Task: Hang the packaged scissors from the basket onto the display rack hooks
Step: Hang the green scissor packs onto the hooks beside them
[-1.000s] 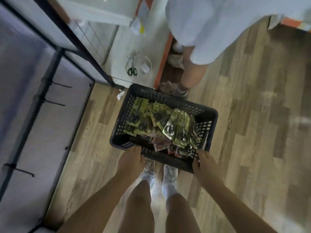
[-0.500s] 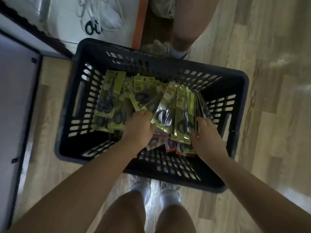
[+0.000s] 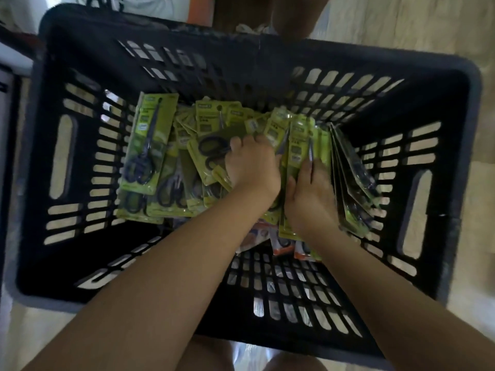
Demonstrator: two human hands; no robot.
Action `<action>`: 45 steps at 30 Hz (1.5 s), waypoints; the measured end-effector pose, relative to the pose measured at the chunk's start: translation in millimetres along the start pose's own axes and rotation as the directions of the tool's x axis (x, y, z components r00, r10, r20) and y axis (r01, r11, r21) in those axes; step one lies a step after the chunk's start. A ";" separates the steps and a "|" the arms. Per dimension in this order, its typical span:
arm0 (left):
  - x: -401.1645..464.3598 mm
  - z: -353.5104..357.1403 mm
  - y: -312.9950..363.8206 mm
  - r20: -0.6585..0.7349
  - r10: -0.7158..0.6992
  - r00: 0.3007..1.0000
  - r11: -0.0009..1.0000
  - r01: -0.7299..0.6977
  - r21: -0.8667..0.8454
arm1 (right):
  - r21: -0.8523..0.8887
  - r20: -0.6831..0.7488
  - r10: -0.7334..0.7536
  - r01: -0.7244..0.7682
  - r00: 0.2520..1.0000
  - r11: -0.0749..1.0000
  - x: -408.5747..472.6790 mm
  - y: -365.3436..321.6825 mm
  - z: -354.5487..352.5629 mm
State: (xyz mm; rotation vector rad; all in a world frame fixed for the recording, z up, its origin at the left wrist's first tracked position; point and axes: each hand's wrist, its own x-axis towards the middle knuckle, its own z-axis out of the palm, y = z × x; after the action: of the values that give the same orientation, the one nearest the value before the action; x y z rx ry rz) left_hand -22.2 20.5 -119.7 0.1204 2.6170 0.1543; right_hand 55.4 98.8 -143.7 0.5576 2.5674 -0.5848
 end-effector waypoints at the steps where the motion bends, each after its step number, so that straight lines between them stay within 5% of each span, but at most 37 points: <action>1: 1.3 -0.2 -0.7 0.002 -0.013 1.000 1.000 0.013 -0.023 | -0.004 0.005 0.002 -0.002 1.000 1.000 -3.8 -0.9 2.5; 8: -9.7 -11.1 -27.7 0.048 -0.028 0.998 0.975 0.038 -0.219 | 0.151 0.138 0.054 -0.075 0.989 0.986 -23.3 0.2 -8.8; 16: -23.1 -26.6 -52.2 0.232 -0.150 0.961 0.874 0.238 -0.424 | 0.356 0.172 0.210 -0.260 0.962 0.898 -13.1 -15.3 -24.3; 22: -16.4 -30.6 -55.0 0.414 -0.138 0.900 0.574 0.413 -0.707 | 0.381 0.155 0.287 -0.325 0.945 0.866 -0.8 -16.0 -31.3; 29: -17.5 -40.9 -58.4 0.501 -0.069 0.863 0.360 0.490 -0.794 | 0.626 0.444 0.398 -0.596 0.802 0.502 7.1 -11.3 -39.3; 32: -28.8 -48.5 -61.4 0.502 -0.074 0.862 0.280 0.501 -0.819 | 0.678 0.492 0.353 -0.605 0.796 0.417 -1.0 -13.3 -46.4; 40: -99.3 -116.1 -100.7 0.522 -0.183 0.833 0.059 0.539 -0.840 | 0.642 0.467 0.244 -0.516 0.850 0.568 -47.8 -66.1 -115.3; 45: -158.0 -224.0 -117.6 0.404 -0.269 0.874 -0.113 0.388 -0.915 | 0.646 0.340 0.005 -0.237 0.941 0.726 -85.7 -160.7 -217.2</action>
State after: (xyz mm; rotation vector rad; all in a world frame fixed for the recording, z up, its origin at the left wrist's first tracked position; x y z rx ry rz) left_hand -3.8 -133.4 135.1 -1.0491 1.6314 1.7676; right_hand -21.5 46.6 124.1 0.7829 1.9315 -1.4652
